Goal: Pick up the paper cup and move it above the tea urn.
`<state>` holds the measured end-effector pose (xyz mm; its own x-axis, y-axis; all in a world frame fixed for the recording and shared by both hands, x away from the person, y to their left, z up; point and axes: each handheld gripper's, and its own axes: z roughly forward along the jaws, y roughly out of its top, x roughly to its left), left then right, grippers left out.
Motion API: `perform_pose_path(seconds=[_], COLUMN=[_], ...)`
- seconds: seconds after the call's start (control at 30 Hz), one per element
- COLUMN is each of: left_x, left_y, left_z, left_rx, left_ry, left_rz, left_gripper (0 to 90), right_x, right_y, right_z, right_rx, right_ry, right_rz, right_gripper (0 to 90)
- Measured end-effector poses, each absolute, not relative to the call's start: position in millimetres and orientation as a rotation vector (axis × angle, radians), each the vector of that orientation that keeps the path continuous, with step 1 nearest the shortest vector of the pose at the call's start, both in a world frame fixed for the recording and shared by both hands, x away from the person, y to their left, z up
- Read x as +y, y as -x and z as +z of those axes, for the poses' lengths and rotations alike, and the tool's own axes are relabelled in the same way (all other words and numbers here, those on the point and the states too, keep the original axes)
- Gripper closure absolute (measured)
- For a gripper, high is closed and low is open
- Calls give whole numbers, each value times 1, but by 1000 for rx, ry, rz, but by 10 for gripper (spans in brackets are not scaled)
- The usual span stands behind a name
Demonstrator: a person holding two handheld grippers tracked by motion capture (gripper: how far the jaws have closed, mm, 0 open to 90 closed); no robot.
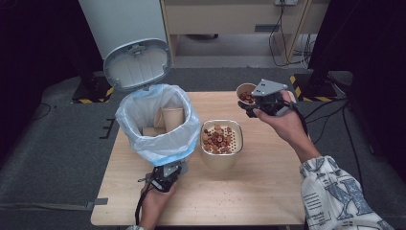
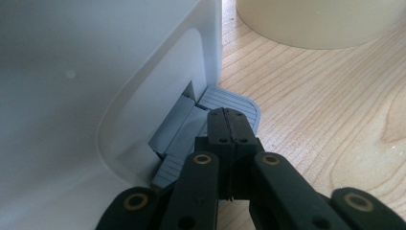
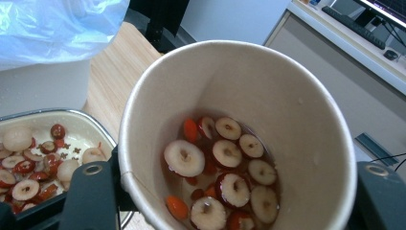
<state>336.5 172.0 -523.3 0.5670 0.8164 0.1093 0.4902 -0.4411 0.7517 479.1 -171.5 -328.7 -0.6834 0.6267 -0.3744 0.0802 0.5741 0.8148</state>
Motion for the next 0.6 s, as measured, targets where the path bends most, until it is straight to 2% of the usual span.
perform_pose_path(seconds=[0.6], left_x=[171], left_y=[-336], left_z=[-524], left_rx=[1048], left_ry=[-2102], left_rz=[611], left_gripper=[896], right_x=[-164], right_y=[-480], right_z=[-320], right_rx=[2124], right_ry=[-484], right_rz=[1047], right_gripper=[338])
